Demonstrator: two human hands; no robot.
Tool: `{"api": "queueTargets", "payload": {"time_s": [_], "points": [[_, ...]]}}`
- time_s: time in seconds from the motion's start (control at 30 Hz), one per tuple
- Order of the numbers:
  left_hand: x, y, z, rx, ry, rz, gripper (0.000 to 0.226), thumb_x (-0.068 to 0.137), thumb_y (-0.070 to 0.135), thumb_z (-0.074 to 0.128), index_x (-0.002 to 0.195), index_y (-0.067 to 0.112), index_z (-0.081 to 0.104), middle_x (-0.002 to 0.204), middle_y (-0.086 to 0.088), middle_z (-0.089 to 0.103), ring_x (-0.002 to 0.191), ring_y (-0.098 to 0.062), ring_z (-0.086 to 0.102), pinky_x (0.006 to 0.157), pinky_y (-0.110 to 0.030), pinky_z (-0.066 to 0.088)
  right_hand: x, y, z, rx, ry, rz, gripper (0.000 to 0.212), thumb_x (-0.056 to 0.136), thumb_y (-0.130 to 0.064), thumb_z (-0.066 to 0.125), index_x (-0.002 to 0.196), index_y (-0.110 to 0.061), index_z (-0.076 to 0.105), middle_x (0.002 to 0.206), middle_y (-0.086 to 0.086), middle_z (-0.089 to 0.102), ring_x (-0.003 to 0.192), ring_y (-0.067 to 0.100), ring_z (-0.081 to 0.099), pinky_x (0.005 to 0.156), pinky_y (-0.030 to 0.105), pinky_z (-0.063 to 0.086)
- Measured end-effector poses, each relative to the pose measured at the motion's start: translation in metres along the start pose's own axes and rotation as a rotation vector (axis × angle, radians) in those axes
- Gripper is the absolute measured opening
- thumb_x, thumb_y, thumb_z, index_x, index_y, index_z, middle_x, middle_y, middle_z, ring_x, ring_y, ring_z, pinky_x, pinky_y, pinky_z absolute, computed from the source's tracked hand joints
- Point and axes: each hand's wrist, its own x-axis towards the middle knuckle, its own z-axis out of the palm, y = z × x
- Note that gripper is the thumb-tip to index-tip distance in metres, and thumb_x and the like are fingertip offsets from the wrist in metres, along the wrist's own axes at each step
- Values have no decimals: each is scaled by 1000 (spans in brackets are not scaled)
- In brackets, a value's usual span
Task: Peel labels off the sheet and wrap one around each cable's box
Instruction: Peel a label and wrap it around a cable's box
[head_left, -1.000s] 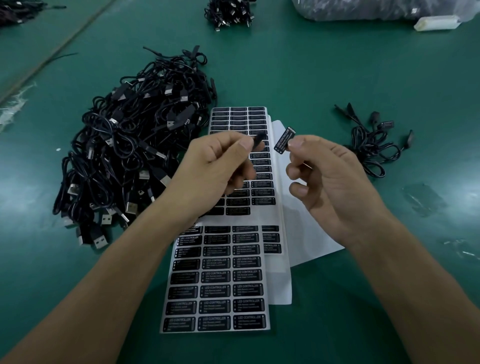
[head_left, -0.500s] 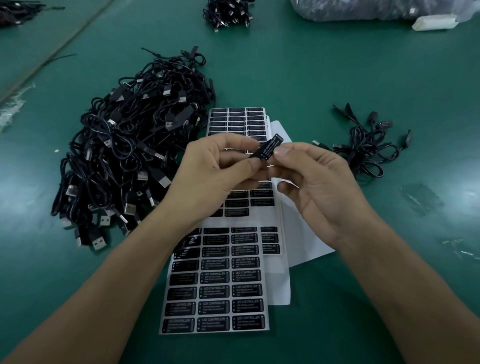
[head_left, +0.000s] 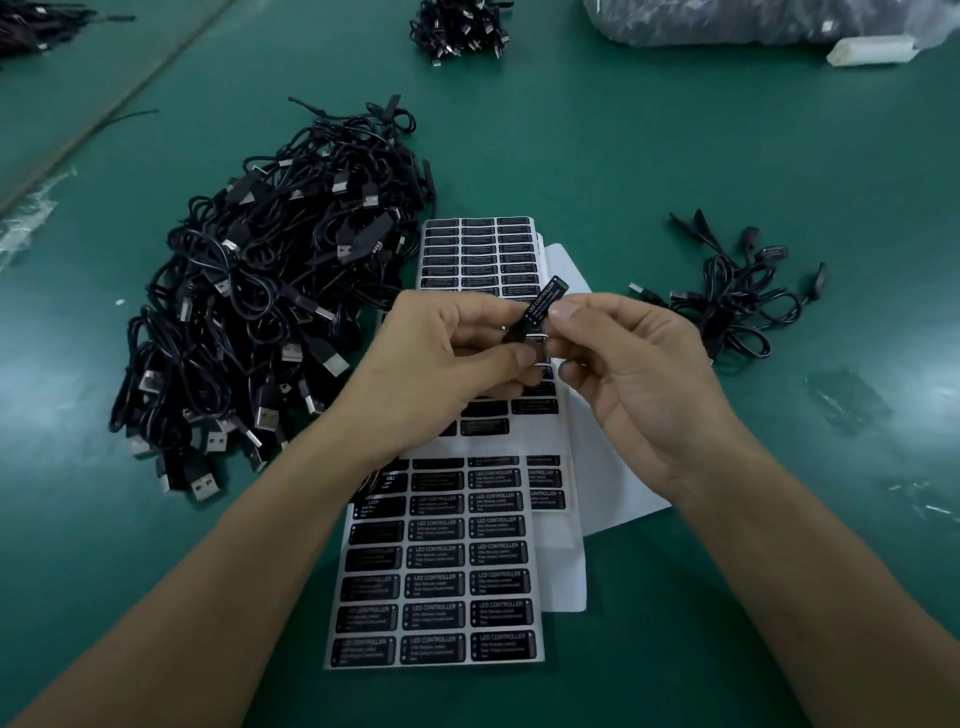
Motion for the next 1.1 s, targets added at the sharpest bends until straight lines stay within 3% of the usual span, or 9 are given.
{"api": "queueTargets", "payload": {"time_s": [0.23, 0.37, 0.7, 1.1], "points": [[0, 1, 0, -98, -9, -26, 25, 95, -4, 61, 109, 12, 73, 97, -7, 79, 92, -22, 76, 79, -28, 61, 1, 1, -1, -28, 12, -29, 27, 89, -6, 69, 67, -19, 77, 72, 2, 68, 66, 8, 59, 63, 19, 47], [0, 3, 1, -135, -8, -50, 30, 94, -7, 61, 116, 12, 68, 97, -9, 79, 91, -22, 77, 76, -25, 61, 2, 1, -1, -40, 4, -35, 25, 89, -6, 70, 68, -19, 78, 71, 2, 68, 66, 7, 58, 63, 19, 47], [-1, 2, 8, -188, 54, -24, 31, 93, -6, 63, 102, 22, 70, 89, -6, 79, 85, -17, 77, 70, -21, 60, 3, 6, -3, -164, 47, -112, 25, 90, -10, 70, 70, -22, 78, 74, -2, 72, 70, 6, 62, 69, 25, 47], [-1, -1, 13, -193, 117, 12, 29, 92, -7, 64, 100, 20, 72, 92, -6, 79, 87, -20, 77, 72, -24, 60, 1, 7, -2, -194, 80, -196, 17, 90, -5, 69, 77, -13, 74, 65, -9, 71, 59, -3, 61, 58, 9, 46]]}}
